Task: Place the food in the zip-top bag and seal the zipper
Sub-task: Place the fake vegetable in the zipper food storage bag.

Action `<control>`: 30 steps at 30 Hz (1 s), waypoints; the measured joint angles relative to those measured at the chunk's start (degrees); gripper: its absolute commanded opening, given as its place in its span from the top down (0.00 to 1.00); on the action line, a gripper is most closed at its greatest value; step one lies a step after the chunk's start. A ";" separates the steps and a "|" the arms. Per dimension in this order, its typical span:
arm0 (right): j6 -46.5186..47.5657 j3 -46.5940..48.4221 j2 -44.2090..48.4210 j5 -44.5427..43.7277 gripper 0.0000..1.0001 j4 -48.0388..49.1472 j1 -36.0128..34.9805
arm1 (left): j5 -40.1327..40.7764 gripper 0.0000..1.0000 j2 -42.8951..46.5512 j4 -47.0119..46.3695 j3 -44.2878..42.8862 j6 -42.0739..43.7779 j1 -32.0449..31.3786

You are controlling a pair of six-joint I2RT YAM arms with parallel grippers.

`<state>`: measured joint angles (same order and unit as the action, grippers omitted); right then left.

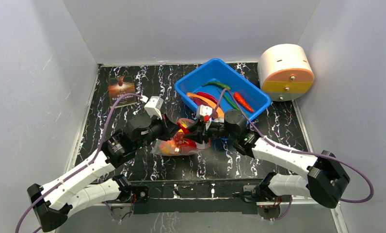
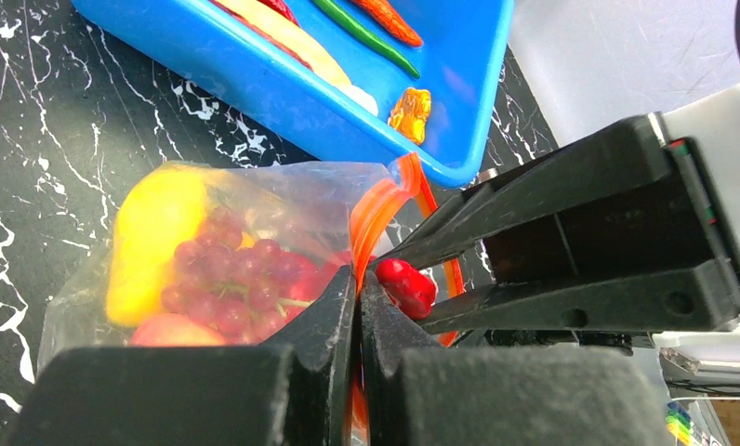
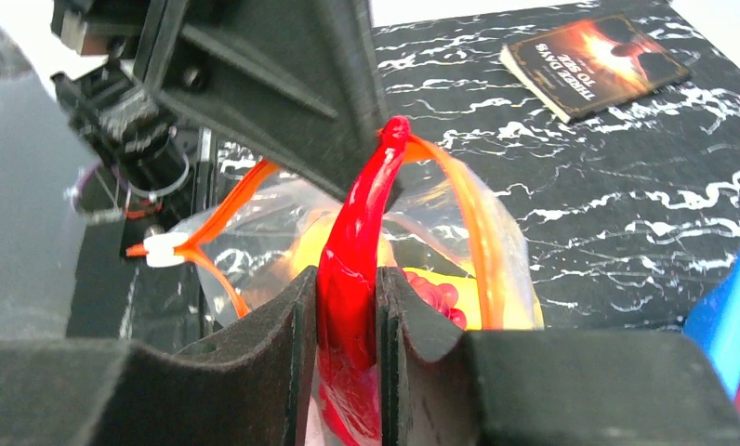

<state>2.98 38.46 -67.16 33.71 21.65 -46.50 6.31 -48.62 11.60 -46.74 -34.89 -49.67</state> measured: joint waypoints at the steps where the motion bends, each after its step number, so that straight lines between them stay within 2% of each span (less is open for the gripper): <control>1: 1.73 0.00 -0.50 1.29 0.75 0.00 0.00 | -0.15 1.00 0.17 0.02 0.00 0.09 0.00; 6: 9.57 0.00 -2.12 5.29 0.74 -0.92 0.00 | -0.83 1.00 0.70 0.02 0.00 0.39 0.00; 12: 18.47 0.46 -4.44 8.11 0.75 -6.62 0.00 | -1.27 1.00 0.83 0.04 0.00 0.63 0.00; 23: 25.18 1.92 -5.20 8.66 0.76 -11.61 0.00 | -1.73 1.00 1.51 0.04 0.00 0.76 0.00; 30: 27.89 2.05 -6.14 7.87 0.67 -13.53 -0.02 | -2.03 1.00 1.55 0.04 0.00 0.68 0.00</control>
<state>30.87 40.51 -73.30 41.58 8.12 -46.52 4.27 -47.07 11.64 -46.74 -34.22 -49.67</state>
